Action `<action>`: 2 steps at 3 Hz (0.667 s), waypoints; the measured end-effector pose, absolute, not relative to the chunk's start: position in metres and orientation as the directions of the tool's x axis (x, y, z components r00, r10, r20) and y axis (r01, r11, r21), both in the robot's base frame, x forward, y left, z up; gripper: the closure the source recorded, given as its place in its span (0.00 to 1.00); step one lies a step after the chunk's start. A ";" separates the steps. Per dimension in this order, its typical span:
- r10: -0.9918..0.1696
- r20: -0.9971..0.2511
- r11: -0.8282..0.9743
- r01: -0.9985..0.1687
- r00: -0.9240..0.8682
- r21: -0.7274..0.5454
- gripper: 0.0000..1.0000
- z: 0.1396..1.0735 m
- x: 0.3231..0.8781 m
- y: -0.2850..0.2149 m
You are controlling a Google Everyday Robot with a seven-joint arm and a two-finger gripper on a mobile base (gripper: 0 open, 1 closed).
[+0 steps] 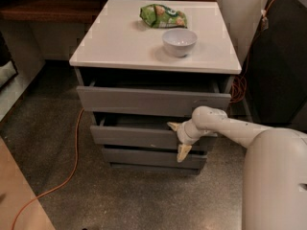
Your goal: Open middle drawer
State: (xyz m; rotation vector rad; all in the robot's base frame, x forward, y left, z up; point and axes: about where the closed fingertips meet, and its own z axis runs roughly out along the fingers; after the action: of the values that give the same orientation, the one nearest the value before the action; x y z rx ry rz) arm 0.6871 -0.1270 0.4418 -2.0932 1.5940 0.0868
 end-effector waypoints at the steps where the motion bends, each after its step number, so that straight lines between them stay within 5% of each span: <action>1: -0.900 -0.321 -0.180 -0.923 0.294 -0.340 0.21 0.427 0.697 -0.118; 2: -0.901 -0.323 -0.181 -0.928 0.289 -0.326 0.46 0.421 0.698 -0.113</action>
Offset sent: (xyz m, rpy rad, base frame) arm 0.0147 0.0179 -0.0238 -0.0363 0.0291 -0.0206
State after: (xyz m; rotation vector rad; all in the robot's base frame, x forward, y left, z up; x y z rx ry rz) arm 0.6980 -0.1127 0.4207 -2.1078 1.6351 0.0782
